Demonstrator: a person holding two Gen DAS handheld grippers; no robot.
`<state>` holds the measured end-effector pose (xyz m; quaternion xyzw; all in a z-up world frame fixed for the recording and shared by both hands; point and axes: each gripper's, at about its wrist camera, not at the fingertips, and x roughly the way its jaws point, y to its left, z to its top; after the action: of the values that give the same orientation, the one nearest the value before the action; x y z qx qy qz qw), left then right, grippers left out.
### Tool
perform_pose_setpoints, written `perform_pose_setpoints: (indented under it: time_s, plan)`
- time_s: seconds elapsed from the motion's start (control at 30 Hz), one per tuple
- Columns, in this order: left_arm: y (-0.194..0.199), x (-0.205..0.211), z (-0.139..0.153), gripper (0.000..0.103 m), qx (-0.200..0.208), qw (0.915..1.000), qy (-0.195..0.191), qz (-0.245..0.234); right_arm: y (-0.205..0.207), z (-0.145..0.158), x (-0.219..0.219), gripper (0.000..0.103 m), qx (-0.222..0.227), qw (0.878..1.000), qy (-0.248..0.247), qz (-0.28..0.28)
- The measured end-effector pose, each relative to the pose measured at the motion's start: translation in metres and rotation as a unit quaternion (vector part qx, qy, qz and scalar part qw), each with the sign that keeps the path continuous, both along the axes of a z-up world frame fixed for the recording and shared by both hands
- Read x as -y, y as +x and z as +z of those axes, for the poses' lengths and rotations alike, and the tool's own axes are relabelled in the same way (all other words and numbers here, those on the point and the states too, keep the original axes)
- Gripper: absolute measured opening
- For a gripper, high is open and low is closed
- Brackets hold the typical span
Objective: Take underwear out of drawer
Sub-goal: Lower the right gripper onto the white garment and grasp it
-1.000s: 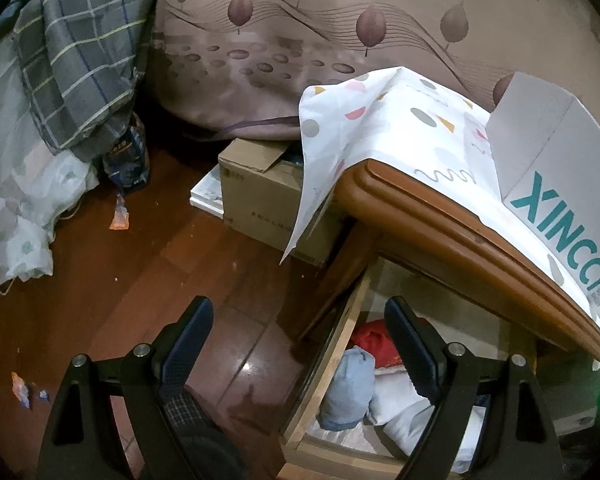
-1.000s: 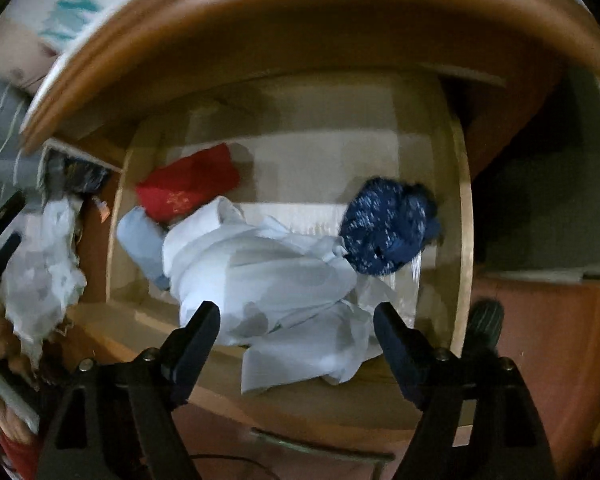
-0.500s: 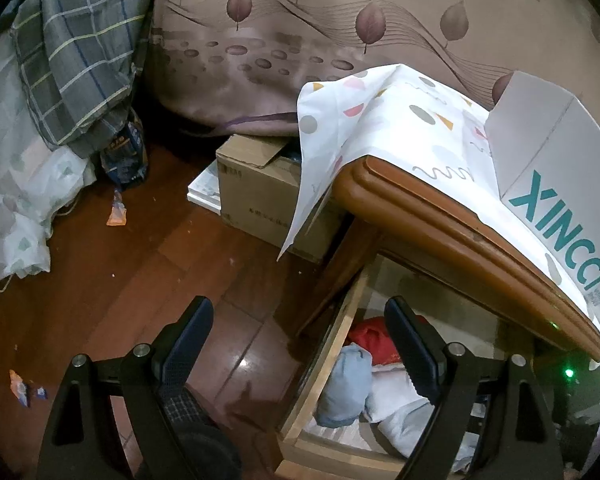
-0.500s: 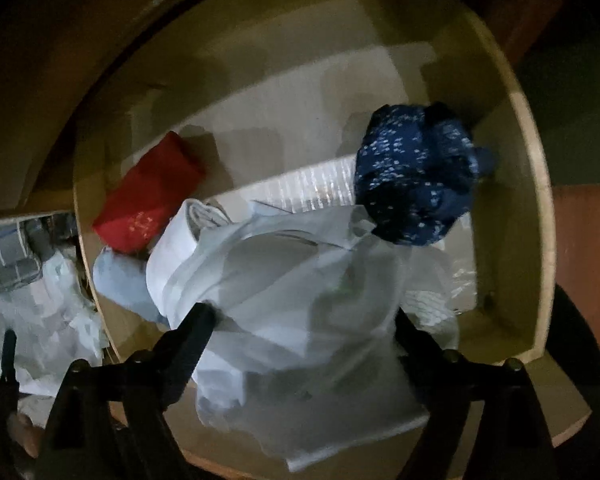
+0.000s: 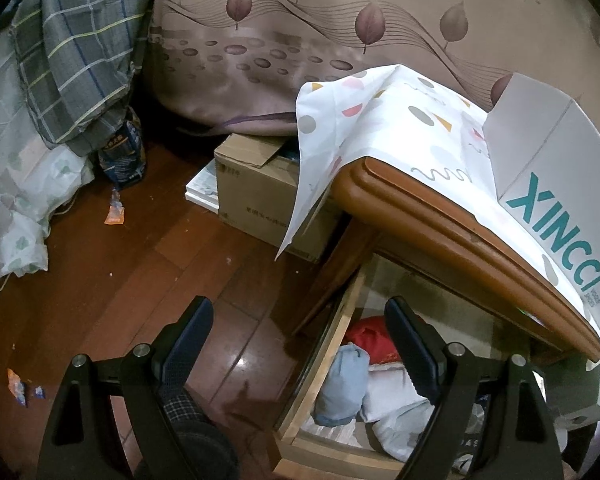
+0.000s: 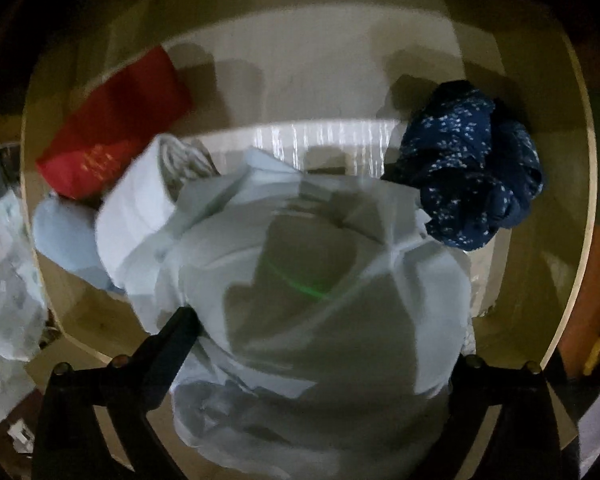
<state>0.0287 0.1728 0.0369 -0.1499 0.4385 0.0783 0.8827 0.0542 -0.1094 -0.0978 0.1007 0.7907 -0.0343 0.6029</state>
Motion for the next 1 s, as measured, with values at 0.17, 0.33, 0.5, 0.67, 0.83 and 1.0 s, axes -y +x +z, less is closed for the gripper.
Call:
perform_pose_setpoints:
  time_s: [0.17, 0.33, 0.5, 0.67, 0.83, 1.0]
  plan:
    - [-0.001, 0.000, 0.000, 0.085, 0.000, 1.0000, 0.000, 0.001, 0.003, 0.008, -0.013, 0.070, 0.021, 0.999, -0.011, 0.045]
    - [-0.001, -0.001, 0.000, 0.085, -0.001, 1.0000, 0.004, 0.000, 0.000, 0.025, -0.011, 0.029, 0.063, 0.997, 0.018, 0.047]
    - [-0.001, 0.000, 0.000, 0.085, -0.001, 1.0000, 0.005, -0.001, -0.006, 0.047, -0.006, 0.024, 0.115, 0.992, 0.038, 0.045]
    - [-0.001, 0.004, -0.001, 0.085, -0.002, 0.9999, 0.010, -0.005, -0.028, 0.063, 0.005, 0.024, 0.164, 0.984, 0.032, 0.056]
    - [0.000, 0.009, -0.003, 0.085, -0.006, 0.9998, 0.017, -0.012, -0.029, 0.076, 0.033, 0.024, 0.191, 0.979, 0.042, 0.052]
    - [0.000, 0.012, -0.004, 0.085, -0.007, 0.9996, 0.020, -0.016, -0.028, 0.090, 0.061, 0.024, 0.220, 0.970, 0.107, -0.017]
